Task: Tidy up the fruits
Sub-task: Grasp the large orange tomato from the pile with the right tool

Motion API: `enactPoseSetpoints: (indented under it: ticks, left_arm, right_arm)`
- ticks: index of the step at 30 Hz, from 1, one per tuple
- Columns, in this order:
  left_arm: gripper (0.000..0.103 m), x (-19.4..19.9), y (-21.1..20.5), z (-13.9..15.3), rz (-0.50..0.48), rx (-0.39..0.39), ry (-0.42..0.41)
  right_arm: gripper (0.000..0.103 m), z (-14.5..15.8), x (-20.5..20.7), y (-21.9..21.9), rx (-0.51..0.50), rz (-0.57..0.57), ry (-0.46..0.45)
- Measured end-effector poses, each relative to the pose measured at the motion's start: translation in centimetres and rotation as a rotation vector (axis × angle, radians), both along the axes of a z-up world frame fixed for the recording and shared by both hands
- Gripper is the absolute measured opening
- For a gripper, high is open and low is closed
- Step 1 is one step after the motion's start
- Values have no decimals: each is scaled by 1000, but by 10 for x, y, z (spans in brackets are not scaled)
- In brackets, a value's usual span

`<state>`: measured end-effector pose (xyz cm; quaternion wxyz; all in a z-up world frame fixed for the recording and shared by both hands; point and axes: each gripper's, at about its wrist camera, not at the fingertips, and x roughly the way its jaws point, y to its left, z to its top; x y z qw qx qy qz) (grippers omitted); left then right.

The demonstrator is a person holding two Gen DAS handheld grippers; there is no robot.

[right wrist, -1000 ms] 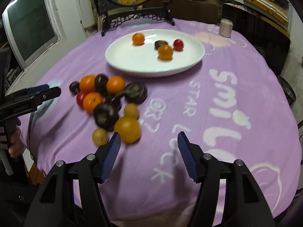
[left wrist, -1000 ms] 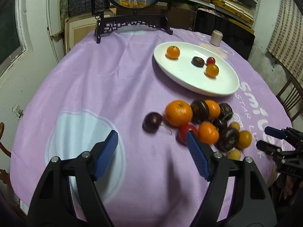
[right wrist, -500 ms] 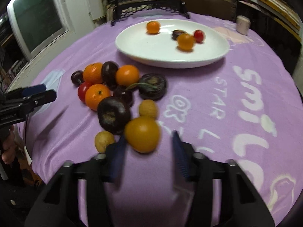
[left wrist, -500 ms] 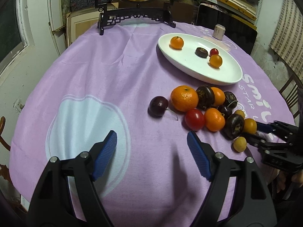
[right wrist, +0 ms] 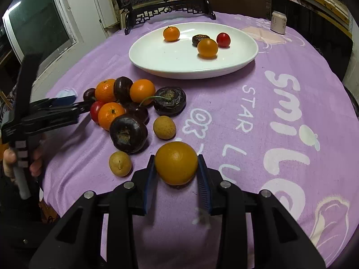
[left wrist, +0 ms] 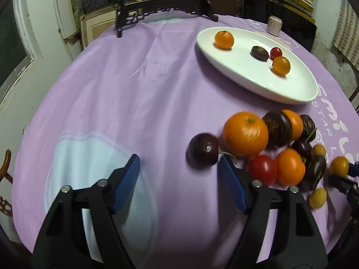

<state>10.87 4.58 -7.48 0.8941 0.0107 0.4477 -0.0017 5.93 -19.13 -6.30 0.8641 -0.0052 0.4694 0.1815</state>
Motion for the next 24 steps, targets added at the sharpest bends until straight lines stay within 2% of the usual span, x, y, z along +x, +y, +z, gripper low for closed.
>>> enactPoseSetpoints:
  ticks: [2, 3, 4, 8, 13, 19, 22, 24]
  left_arm:
    - [55, 4, -4, 2, -10, 11, -18]
    - [40, 5, -5, 3, -19, 10, -24]
    - [32, 6, -6, 3, -30, 0, -25]
    - [34, 9, -8, 4, -55, -17, -17]
    - [50, 6, 1, 7, -65, -73, 3]
    - [50, -3, 17, 25, -31, -83, -43]
    - [50, 6, 15, 21, -22, -67, -26]
    - [50, 12, 13, 17, -28, -86, -4]
  right_arm:
    - [36, 0, -1, -1, 7, 0, 2]
    - [36, 0, 0, -1, 9, 0, 4]
    - [36, 0, -1, -1, 12, 0, 6]
    - [36, -2, 0, 0, 10, 1, 15]
    - [36, 2, -6, -1, 12, 4, 3]
    - [36, 3, -6, -4, 21, 1, 5]
    - [36, 3, -7, -1, 26, 17, 6]
    - [36, 4, -9, -1, 23, 19, 3]
